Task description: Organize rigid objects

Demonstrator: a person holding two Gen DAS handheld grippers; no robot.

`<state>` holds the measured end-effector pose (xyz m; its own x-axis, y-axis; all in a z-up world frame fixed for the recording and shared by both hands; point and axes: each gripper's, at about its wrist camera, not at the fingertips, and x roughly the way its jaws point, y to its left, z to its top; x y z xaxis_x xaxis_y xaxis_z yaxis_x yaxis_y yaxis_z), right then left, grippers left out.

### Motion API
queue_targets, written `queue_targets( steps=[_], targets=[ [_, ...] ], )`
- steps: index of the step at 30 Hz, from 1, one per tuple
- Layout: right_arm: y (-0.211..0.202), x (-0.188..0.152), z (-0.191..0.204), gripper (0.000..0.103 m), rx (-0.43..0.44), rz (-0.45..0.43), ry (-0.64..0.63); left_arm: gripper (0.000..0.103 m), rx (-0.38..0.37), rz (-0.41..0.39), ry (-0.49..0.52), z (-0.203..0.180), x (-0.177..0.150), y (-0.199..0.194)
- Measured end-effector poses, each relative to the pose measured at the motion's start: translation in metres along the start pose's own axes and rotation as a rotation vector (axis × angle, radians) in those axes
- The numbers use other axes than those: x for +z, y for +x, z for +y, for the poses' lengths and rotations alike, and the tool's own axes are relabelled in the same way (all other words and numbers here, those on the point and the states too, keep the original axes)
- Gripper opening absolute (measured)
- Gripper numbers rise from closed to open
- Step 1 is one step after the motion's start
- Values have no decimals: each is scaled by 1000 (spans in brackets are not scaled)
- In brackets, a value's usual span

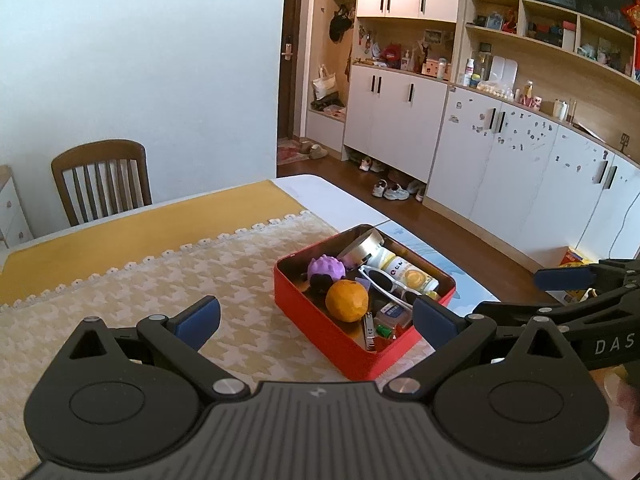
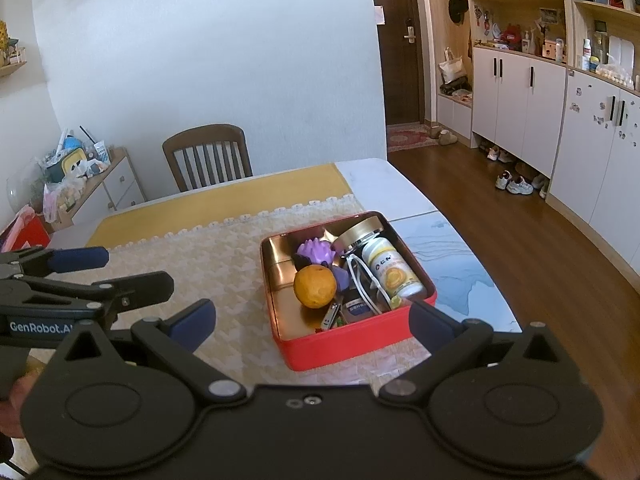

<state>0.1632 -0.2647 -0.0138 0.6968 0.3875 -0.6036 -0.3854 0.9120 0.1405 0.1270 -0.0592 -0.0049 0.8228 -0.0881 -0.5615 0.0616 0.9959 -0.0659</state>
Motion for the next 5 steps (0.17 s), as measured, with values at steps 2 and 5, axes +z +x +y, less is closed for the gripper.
queue_targets(
  steps=[2, 5],
  targets=[
    [1, 0, 0, 103, 1, 3, 0, 103, 1, 3, 0, 0, 0, 1],
    [3, 0, -1, 103, 1, 6, 0, 103, -3, 10, -4, 2, 1, 4]
  ],
)
